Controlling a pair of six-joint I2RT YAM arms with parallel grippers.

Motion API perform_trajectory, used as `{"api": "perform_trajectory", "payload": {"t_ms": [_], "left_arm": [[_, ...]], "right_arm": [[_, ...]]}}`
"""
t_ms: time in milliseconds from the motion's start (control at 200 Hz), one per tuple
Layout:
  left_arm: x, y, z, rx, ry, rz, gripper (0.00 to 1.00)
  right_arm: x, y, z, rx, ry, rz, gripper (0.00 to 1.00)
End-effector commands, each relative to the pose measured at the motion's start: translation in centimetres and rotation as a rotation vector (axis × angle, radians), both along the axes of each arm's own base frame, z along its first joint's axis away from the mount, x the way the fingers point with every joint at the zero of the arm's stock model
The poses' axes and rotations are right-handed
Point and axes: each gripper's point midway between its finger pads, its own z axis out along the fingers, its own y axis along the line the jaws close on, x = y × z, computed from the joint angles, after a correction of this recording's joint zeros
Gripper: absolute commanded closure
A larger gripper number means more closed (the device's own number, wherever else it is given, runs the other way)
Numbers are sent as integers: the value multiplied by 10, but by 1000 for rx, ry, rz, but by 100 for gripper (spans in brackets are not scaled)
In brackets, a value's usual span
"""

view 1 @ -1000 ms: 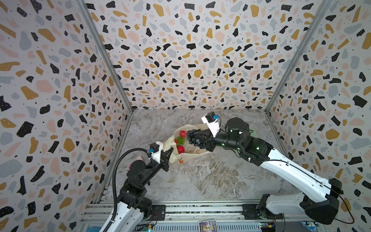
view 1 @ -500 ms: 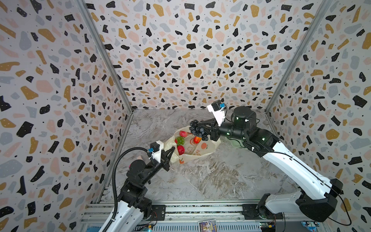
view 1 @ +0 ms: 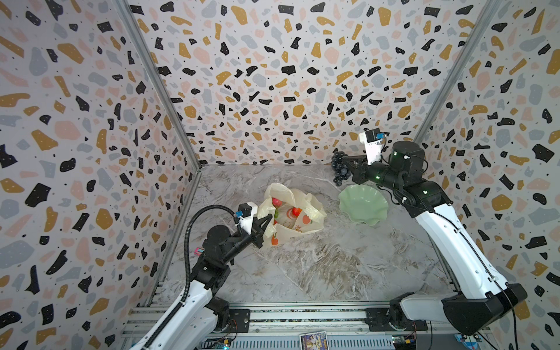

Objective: Take fruits out of the plastic bag
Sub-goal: Place the fake fruit on the plate.

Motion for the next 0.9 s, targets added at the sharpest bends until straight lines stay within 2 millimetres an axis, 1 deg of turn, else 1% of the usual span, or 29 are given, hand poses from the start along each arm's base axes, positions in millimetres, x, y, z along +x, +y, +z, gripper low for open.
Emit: {"api": "perform_trajectory", "payload": {"t_ms": [0,100,205,325,496,616,766,891], "left_arm": [[-4,-2,22,-25,-105,-18,100],[-5,0,21,-13,-105,-11,100],[-11,3,24,-9,-127,-3,100],[-19,4,30,10,-168,-17,100],[-27,6,38,45,-206,-24,100],[-30,6,38,47,-218,-28,100],[-30,5,39,47,-214,-36,100],[-31,5,38,50,-207,-38,100]], "right_arm": [[0,-28,10,-5,-51,-61,100],[14,-52,-6,-17,-27,-129,100],[31,-80,-32,-27,12,-208,100],[50,-110,-68,-25,71,-288,100],[72,-144,-120,-48,132,-414,100],[85,-159,-153,-28,182,-478,100],[99,-167,-190,-47,256,-511,100],[103,-171,-220,-87,323,-526,100]]}}
